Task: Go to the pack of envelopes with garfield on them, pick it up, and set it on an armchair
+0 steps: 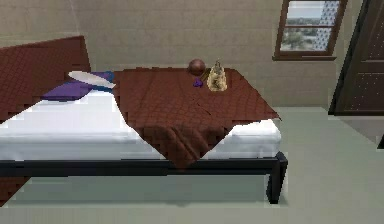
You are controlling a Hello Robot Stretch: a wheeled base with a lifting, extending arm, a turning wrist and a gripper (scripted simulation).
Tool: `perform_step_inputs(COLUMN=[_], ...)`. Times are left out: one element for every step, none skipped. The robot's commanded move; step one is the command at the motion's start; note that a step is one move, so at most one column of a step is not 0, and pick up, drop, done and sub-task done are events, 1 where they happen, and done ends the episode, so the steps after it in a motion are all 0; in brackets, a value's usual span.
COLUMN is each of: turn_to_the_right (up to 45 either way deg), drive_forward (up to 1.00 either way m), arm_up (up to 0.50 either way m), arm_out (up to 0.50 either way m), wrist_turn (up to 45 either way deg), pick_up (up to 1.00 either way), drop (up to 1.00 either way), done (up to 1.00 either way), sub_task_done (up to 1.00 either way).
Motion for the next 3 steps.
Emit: perform_step_inputs(turn_to_the_right=[0.0,0.0,0.0], drive_forward=[0.0,0.0,0.0], arm_up=[0.0,0.0,0.0], arm_out=[0.0,0.0,0.0], wrist_turn=[45.0,45.0,42.0], pick_up=[0.0,0.0,0.0], drop=[0.0,0.0,0.0], done=[0.0,0.0,0.0], sub_task_done=[0.0,0.0,0.0])
